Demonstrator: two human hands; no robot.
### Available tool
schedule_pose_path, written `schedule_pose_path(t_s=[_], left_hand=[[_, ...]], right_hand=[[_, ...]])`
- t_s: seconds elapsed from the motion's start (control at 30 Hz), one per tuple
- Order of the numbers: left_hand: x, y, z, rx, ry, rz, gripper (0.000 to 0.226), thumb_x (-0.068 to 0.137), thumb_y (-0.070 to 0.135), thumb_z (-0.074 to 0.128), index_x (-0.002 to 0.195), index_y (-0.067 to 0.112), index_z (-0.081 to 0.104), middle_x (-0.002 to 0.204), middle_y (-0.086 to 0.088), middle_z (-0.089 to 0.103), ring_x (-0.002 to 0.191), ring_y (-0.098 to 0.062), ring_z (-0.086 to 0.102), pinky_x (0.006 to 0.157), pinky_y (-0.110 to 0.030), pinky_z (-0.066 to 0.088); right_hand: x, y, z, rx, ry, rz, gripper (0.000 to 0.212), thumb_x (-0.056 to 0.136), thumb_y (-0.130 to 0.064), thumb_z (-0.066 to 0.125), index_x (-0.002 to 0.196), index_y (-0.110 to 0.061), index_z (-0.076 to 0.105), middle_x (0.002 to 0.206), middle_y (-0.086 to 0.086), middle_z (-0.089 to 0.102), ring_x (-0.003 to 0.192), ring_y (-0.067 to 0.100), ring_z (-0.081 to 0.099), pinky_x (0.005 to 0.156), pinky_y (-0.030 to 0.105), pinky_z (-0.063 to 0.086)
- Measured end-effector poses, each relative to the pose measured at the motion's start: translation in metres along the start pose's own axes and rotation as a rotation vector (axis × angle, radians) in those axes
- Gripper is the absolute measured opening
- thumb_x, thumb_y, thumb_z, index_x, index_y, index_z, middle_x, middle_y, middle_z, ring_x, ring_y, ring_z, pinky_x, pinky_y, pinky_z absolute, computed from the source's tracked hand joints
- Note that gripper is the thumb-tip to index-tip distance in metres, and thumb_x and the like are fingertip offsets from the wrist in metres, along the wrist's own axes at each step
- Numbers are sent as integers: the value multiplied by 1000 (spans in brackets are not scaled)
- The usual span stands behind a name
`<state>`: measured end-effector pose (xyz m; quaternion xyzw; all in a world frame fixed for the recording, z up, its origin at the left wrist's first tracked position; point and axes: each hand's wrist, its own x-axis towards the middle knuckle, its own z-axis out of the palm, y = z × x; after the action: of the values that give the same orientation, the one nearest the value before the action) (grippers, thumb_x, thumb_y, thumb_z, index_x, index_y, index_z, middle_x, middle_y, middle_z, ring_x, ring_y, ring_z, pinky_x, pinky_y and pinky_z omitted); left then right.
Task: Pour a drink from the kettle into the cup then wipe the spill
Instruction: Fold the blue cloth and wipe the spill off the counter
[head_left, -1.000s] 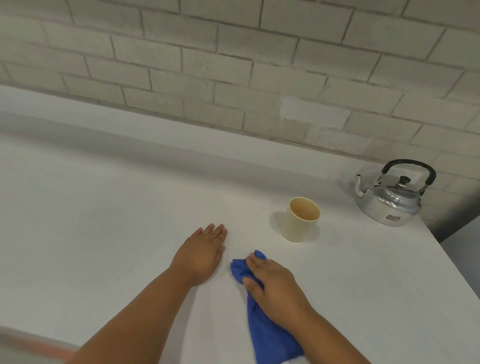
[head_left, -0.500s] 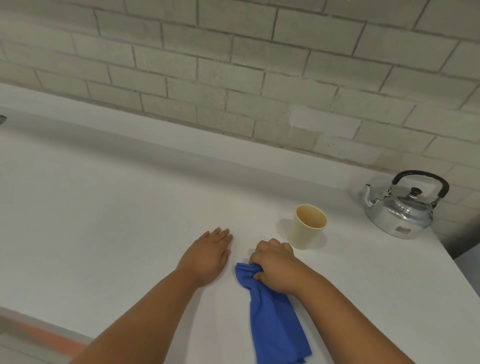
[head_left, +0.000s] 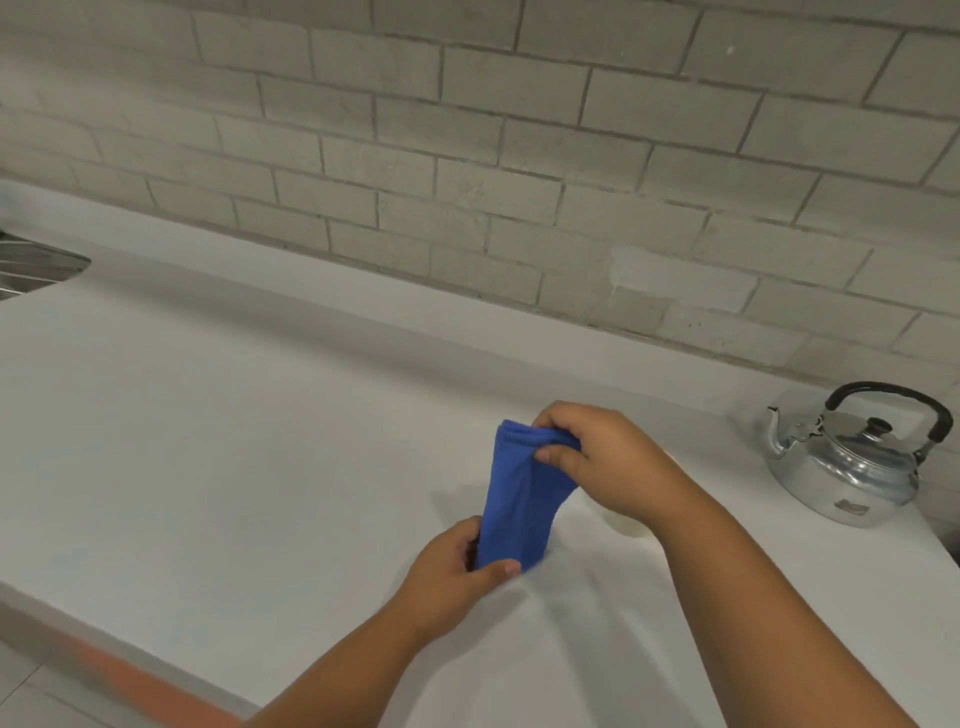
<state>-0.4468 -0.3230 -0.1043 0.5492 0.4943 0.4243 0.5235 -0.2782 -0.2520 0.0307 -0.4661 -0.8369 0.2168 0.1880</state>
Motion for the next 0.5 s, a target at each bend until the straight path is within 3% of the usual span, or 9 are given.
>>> schedule_pose_path(t_s=[0.1,0.2,0.37,0.5], left_hand=[[0,9,-12,42,232,31,7,86,26,63,93,24,64,90,4,71,83,-16,65,74,-31,52],[-6,12,-30,61,381,34,7,88,31,59,92,27,64,90,9,71,81,-6,65,73,-28,53],[-20,-1,-61,114,548,-48,6,90,36,56,88,33,61,83,16,69,74,5,63,56,-9,45],[-23,-16,-80,297,569,-165,14,91,40,51,95,28,57,83,16,64,73,2,59,55,-12,39]], right_hand=[[23,-12,-4,37,77,-28,8,87,-22,58,87,-30,59,87,-9,65,80,8,58,65,22,45],[50,-19,3,81,113,-43,8,87,-23,59,85,-31,59,82,-14,62,77,2,56,60,17,39],[98,-19,50,100,17,25,7,87,-24,58,85,-19,63,85,1,65,78,19,59,64,26,44],[121,-11,93,41,-99,77,9,87,-24,57,86,-17,62,88,2,64,80,20,58,67,29,44]])
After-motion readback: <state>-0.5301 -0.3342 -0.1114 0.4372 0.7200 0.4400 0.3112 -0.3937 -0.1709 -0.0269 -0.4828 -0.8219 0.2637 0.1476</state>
